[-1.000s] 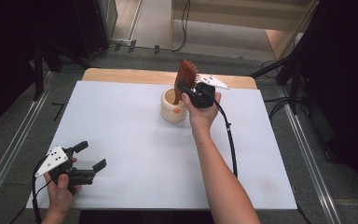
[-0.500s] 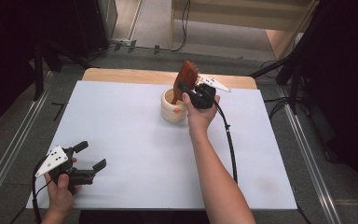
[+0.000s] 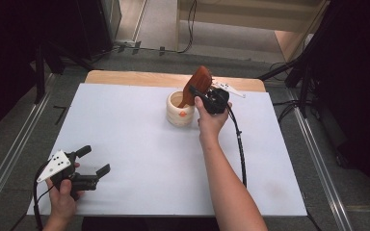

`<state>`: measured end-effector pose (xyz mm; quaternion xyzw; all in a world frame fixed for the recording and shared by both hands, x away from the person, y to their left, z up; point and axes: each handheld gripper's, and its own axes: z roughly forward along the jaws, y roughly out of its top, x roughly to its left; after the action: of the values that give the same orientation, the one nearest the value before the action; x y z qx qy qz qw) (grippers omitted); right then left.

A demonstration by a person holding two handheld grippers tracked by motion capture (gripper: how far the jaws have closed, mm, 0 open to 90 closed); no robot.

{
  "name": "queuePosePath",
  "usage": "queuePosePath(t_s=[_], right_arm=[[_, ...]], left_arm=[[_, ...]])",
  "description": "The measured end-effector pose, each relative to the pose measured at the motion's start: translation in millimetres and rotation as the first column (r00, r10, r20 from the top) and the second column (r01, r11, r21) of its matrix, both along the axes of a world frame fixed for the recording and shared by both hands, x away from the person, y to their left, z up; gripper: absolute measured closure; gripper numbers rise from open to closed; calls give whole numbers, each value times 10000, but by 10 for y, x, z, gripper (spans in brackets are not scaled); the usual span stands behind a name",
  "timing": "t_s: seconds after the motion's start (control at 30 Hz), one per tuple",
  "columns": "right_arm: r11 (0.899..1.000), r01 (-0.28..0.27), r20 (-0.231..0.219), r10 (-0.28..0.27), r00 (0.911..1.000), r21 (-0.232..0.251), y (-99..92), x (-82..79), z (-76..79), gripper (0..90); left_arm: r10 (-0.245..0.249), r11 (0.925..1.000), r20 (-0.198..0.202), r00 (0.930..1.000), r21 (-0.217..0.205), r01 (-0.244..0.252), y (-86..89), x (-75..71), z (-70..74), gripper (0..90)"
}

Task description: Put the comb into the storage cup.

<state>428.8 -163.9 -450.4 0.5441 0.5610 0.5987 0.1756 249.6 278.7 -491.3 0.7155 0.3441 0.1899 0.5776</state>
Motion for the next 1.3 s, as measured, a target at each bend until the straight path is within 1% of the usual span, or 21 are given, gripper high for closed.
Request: queuePosePath(t_s=[0.1, 0.17, 0.23, 0.4, 0.5, 0.63, 0.67, 0.77, 0.87, 0.93, 1.0, 1.07, 1.2, 1.3], right_arm=[[9999, -70, -78, 69, 9999, -136, -26, -1, 4, 435], [9999, -128, -177, 127, 9998, -92, -39, -4, 6, 416], [9994, -224, -100, 222, 9997, -249, -62, -18, 10, 391], [9957, -373, -257, 352, 9990, -844, -97, -50, 32, 288], [9916, -381, -207, 358, 9991, -1236, -108, -82, 47, 203], [9881, -625, 6, 632, 9980, -1406, -128, -124, 75, 128], [9865, -598, 54, 613, 9981, -1525, -129, -136, 84, 104], [9811, -574, 155, 613, 9980, -1849, -125, -181, 118, 86], [9740, -645, 273, 721, 9970, -2171, -126, -226, 150, 0], [9717, -658, 339, 754, 9966, -2268, -129, -258, 168, 0], [9666, -500, 418, 625, 9972, -2513, -134, -290, 186, 0], [9657, -508, 485, 652, 9967, -2545, -145, -324, 198, 0], [9602, -455, 584, 640, 9962, -2756, -174, -385, 210, 0], [9592, -436, 588, 624, 9963, -2794, -199, -437, 215, 0]], left_arm=[[8, 10000, 4, 10000, 24, -8, -1, 1, 0, 0], [7, 10000, 5, 10000, 29, -7, -2, 0, 0, 0], [17, 10000, 6, 10000, 25, -17, -2, -1, 0, 0], [0, 10000, 17, 10000, 37, 0, -3, 1, 0, 0], [1, 10000, 17, 10000, 51, -1, -5, 2, -1, 0], [-3, 10000, 27, 10000, 90, 2, -7, 1, -1, 0], [-1, 10000, 27, 10000, 92, 1, -7, 2, -1, 0], [-6, 10000, 27, 10000, 86, 6, -9, 2, -2, 0], [-7, 10000, 28, 10000, 92, 7, -11, 2, -2, 0], [-7, 10000, 37, 10000, 94, 7, -12, 2, -3, 0], [-8, 10000, 42, 10000, 98, 8, -12, 2, -3, 0], [-7, 10000, 47, 10000, 98, 6, -12, 1, -3, 0], [-6, 9999, 56, 10000, 114, 5, -15, 0, -3, 0], [-5, 9999, 61, 10000, 117, 5, -16, 0, -4, 0]])
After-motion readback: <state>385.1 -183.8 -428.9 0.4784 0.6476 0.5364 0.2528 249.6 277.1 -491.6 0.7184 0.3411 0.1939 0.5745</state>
